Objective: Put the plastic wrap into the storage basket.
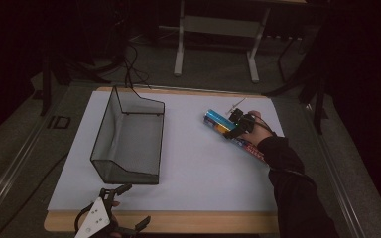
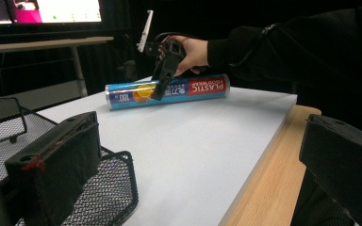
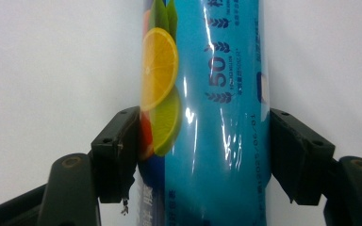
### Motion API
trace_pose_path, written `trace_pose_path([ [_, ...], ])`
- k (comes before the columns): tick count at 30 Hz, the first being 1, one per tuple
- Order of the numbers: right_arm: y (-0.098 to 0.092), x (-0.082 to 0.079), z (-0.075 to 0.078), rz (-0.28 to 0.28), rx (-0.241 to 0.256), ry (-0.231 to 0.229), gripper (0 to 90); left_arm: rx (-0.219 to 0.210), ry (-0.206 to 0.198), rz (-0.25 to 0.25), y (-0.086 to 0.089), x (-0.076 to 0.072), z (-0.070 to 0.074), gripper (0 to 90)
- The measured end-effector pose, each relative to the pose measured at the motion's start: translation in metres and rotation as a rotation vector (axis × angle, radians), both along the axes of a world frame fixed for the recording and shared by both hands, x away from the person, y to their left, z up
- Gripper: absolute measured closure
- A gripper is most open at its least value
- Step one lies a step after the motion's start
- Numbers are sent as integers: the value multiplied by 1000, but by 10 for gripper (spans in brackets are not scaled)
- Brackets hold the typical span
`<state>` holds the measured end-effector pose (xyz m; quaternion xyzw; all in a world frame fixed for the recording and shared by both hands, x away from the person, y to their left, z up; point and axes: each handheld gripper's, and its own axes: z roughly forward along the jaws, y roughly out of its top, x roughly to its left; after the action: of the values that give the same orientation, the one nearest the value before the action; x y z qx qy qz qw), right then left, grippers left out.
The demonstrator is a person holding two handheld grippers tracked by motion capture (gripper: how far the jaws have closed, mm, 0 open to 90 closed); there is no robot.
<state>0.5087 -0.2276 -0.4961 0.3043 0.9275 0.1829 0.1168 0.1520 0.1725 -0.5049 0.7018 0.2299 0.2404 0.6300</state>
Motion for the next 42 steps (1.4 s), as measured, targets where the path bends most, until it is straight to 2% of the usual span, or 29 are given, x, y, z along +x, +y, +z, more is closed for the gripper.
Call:
trace_pose_path([
  [1,4,0,1,6,-36,-7,276,-1,1,0,0,0,0,2],
  [3,5,0,2,9,-76,-19,215,-3,1,-1,0,0,0,2],
  [5,3,0,5,5,-79,7,198,-2,-1,-1,0,0,0,2],
  [7,2,-1,6,8,-85,3,197,-2,-1,0,0,0,0,2],
  [11,-10,-4,20,-20,-70,33,173,1,-1,-2,0,0,0,2],
  [14,-15,-7,28,-12,-84,56,133,1,-1,-3,-1,0,1,2],
  [16,-18,-10,32,-13,-95,89,118,-2,-1,-2,-1,0,1,2],
  [17,-22,-12,34,-5,-84,122,100,-3,-1,-1,-1,-1,1,2],
  [19,-23,-13,34,-4,-83,130,100,-4,-1,0,-1,-1,1,2],
  [20,-24,-14,35,-3,-93,119,100,-5,-1,1,-1,-1,1,2],
  [21,-24,-15,34,3,-109,132,100,-5,-1,2,-1,-1,1,2],
  [23,-24,-15,33,5,-120,129,100,-4,1,0,-1,-1,1,2],
  [24,-24,-12,30,4,-124,147,107,-3,0,-1,-1,-1,1,2],
  [26,-23,-12,29,0,-133,140,128,-2,1,-3,-2,-1,1,2],
  [28,-22,-8,24,2,-131,159,141,1,2,-5,-1,0,1,2],
  [29,-20,-5,19,3,-139,183,149,0,3,-5,-1,0,0,2],
  [32,-17,-3,14,4,-164,178,165,0,3,-5,0,0,0,2],
  [33,-16,-2,11,9,-163,195,167,0,2,-7,0,0,0,2],
  [34,-14,-1,8,6,-174,189,187,0,3,-7,0,0,0,2],
  [35,-13,-1,5,9,-173,204,199,-1,4,-8,0,0,0,2],
  [36,-10,0,0,8,-183,192,229,-1,4,-10,0,0,0,2],
  [40,-8,1,-5,4,-192,209,258,11,4,-5,-1,0,0,2],
  [41,-8,2,-8,-1,-217,212,289,9,5,-6,-1,0,0,2],
  [42,-8,2,-8,-1,-217,212,289,9,5,-6,-1,0,0,2],
])
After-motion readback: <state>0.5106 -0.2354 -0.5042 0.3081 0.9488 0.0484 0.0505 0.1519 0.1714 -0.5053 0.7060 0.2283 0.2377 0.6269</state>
